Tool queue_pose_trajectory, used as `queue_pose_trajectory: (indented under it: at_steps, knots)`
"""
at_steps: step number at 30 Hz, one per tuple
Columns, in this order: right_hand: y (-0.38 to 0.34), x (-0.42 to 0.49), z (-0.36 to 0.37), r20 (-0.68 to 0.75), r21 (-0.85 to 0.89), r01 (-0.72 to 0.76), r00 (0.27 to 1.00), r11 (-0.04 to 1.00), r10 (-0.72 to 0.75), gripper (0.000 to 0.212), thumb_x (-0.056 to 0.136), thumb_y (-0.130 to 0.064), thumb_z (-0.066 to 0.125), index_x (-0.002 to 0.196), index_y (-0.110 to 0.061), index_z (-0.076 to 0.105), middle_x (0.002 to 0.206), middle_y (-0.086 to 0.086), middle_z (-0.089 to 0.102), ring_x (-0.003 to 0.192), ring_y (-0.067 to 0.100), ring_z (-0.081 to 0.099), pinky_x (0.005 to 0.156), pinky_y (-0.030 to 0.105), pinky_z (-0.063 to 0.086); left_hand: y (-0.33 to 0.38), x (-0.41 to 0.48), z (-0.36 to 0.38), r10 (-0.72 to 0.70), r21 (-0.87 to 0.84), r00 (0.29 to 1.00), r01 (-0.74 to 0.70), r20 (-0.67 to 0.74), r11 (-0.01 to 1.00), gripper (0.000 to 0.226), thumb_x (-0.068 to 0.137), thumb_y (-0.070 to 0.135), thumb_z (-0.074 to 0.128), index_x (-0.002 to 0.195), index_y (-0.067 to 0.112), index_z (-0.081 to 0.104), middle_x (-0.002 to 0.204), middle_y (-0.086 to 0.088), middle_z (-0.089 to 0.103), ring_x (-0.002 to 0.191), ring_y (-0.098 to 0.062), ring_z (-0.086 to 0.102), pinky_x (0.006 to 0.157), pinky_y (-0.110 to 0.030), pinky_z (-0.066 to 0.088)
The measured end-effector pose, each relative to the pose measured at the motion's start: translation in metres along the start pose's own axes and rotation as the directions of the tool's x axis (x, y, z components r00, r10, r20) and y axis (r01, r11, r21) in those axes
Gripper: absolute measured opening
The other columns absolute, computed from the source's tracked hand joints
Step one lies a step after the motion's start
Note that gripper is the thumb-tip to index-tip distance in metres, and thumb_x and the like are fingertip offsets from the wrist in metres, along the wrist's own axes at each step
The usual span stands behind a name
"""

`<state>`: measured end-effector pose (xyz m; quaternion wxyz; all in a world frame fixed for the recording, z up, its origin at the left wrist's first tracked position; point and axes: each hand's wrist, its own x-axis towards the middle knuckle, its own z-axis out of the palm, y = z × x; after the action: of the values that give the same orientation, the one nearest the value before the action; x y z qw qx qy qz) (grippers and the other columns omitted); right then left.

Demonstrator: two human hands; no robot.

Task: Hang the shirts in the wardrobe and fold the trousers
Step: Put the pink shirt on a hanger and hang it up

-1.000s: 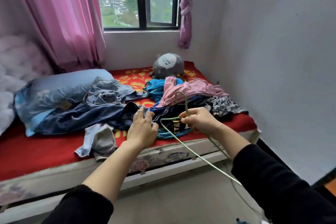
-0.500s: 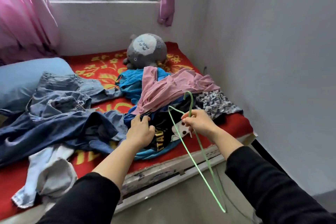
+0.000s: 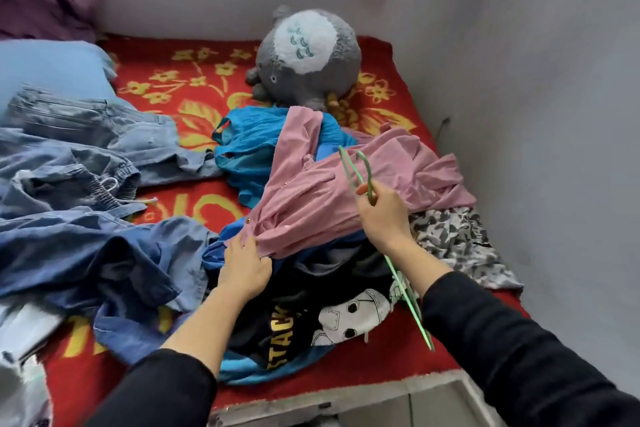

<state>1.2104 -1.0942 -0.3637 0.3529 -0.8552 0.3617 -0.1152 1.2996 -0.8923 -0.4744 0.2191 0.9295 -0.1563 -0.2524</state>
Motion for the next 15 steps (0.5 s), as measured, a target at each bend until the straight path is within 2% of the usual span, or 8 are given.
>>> queue_pose_trajectory:
  at_steps: [2, 4, 6, 8, 10, 12, 13, 15]
  knots:
    - [0.008, 0.037, 0.021, 0.024, -0.069, 0.033, 0.999, 0.997, -0.031, 0.02, 0.089, -0.008, 0.048, 0.103, -0.009, 0.063, 0.097, 0.011, 0.06, 0.089, 0.024, 0.053, 0.074, 0.03, 0.037, -0.002, 0.023, 0.01, -0.052, -0.022, 0.998, 0.053, 0.018, 0.998, 0.055, 0.087, 0.017, 0.048, 0.14, 0.009, 0.032, 0.147, -0.018, 0.028, 0.13, -0.037, 0.029, 0.103, -0.045, 0.032]
    - [0.022, 0.062, 0.049, 0.093, -0.181, 0.085, 0.993, 0.98, -0.069, 0.029, 0.085, -0.006, 0.05, 0.111, -0.008, 0.062, 0.106, 0.016, 0.055, 0.103, 0.031, 0.051, 0.085, 0.038, 0.043, -0.007, 0.04, 0.021, -0.093, -0.032, 0.995, 0.094, 0.037, 0.995, 0.063, 0.086, 0.016, 0.049, 0.145, 0.013, 0.025, 0.152, -0.015, 0.022, 0.134, -0.036, 0.025, 0.105, -0.046, 0.031]
    - [0.038, 0.075, 0.074, 0.193, -0.291, 0.153, 0.976, 0.944, -0.099, 0.038, 0.083, -0.007, 0.051, 0.12, -0.013, 0.059, 0.11, 0.015, 0.05, 0.11, 0.033, 0.045, 0.088, 0.041, 0.042, -0.016, 0.056, 0.031, -0.119, -0.031, 0.992, 0.12, 0.038, 0.992, 0.071, 0.086, 0.014, 0.05, 0.15, 0.018, 0.018, 0.154, -0.012, 0.019, 0.137, -0.034, 0.022, 0.105, -0.046, 0.032]
    - [0.053, 0.084, 0.096, 0.31, -0.37, 0.218, 0.945, 0.903, -0.101, 0.052, 0.084, -0.009, 0.051, 0.135, -0.022, 0.05, 0.113, 0.012, 0.047, 0.112, 0.031, 0.043, 0.088, 0.04, 0.042, -0.027, 0.072, 0.041, -0.112, -0.01, 0.993, 0.113, 0.029, 0.994, 0.073, 0.086, 0.013, 0.051, 0.15, 0.024, 0.018, 0.153, -0.009, 0.021, 0.135, -0.033, 0.025, 0.103, -0.046, 0.035]
    - [0.066, 0.089, 0.115, 0.422, -0.433, 0.254, 0.905, 0.865, -0.054, 0.062, 0.088, -0.011, 0.049, 0.145, -0.031, 0.036, 0.114, 0.011, 0.048, 0.113, 0.031, 0.045, 0.088, 0.041, 0.043, -0.037, 0.086, 0.051, -0.088, 0.039, 0.996, 0.087, 0.031, 0.995, 0.068, 0.086, 0.016, 0.053, 0.148, 0.029, 0.026, 0.152, -0.009, 0.023, 0.133, -0.033, 0.029, 0.101, -0.046, 0.038]
    - [0.076, 0.093, 0.129, 0.497, -0.479, 0.255, 0.868, 0.84, 0.02, 0.069, 0.089, -0.012, 0.048, 0.148, -0.039, 0.026, 0.114, 0.011, 0.051, 0.111, 0.032, 0.05, 0.086, 0.041, 0.045, -0.045, 0.096, 0.058, -0.086, 0.083, 0.996, 0.084, 0.03, 0.993, 0.053, 0.09, 0.024, 0.053, 0.141, 0.032, 0.041, 0.151, -0.008, 0.027, 0.132, -0.032, 0.03, 0.1, -0.045, 0.04]
    - [0.081, 0.095, 0.133, 0.511, -0.5, 0.244, 0.858, 0.831, 0.056, 0.07, 0.09, -0.011, 0.048, 0.148, -0.041, 0.025, 0.113, 0.011, 0.051, 0.11, 0.033, 0.052, 0.086, 0.041, 0.045, -0.048, 0.099, 0.061, -0.094, 0.09, 0.995, 0.092, 0.015, 0.992, 0.043, 0.091, 0.027, 0.053, 0.134, 0.031, 0.051, 0.15, -0.008, 0.03, 0.131, -0.032, 0.032, 0.099, -0.044, 0.04]
    - [0.086, 0.098, 0.136, 0.493, -0.53, 0.218, 0.866, 0.82, 0.088, 0.061, 0.09, -0.007, 0.044, 0.142, -0.037, 0.035, 0.11, 0.01, 0.052, 0.108, 0.033, 0.055, 0.084, 0.041, 0.045, -0.053, 0.103, 0.061, -0.068, 0.068, 0.997, 0.07, -0.039, 0.995, 0.026, 0.092, 0.027, 0.054, 0.115, 0.022, 0.066, 0.145, -0.006, 0.039, 0.128, -0.03, 0.036, 0.096, -0.042, 0.042]
